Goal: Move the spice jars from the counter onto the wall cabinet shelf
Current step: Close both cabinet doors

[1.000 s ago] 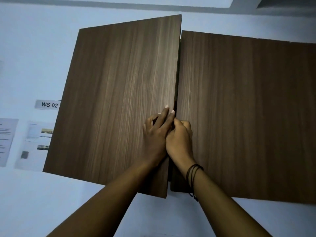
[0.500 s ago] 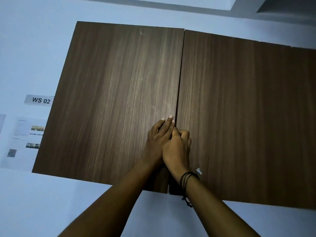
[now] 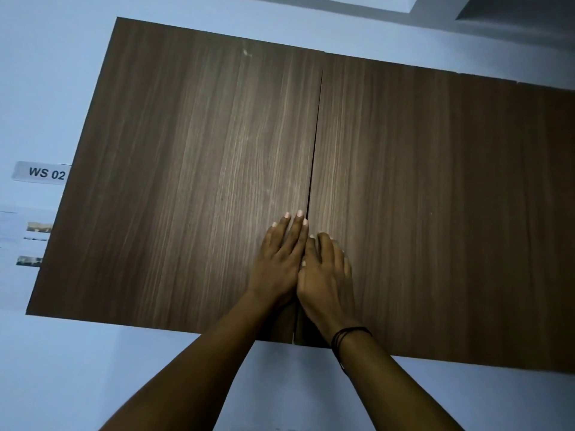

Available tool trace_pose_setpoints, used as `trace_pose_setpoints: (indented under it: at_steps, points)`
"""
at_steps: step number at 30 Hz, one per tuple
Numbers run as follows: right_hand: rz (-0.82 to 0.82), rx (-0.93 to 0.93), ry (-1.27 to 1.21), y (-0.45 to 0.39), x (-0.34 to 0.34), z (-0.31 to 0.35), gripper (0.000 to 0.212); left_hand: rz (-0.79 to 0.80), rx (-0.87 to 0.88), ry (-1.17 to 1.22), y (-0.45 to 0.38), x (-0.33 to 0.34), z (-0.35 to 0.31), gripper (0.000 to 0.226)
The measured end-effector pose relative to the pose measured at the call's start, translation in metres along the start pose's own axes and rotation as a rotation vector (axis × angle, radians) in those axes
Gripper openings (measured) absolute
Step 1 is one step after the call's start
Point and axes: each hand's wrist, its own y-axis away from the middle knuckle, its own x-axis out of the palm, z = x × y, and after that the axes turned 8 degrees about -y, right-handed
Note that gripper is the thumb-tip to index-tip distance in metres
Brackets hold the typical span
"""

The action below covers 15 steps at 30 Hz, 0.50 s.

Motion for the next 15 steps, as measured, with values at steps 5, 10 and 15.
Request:
trace_pose_setpoints:
  at_steps: [5,10,15]
  points:
    - [0.101,-0.057,0.042,0.009,0.013,-0.028,0.062,-0.034,0.028,0.003,0.009,0.003,0.002,0.056]
    - [0.078,-0.042,0.071,0.008,0.019,-0.030,0.064,-0.068,0.049,-0.011,0.012,0.003,0.007,0.056]
    - [0.059,0.012,0.054,-0.005,0.007,-0.025,0.065,0.061,0.006,-0.033,0.009,-0.003,0.015,0.062]
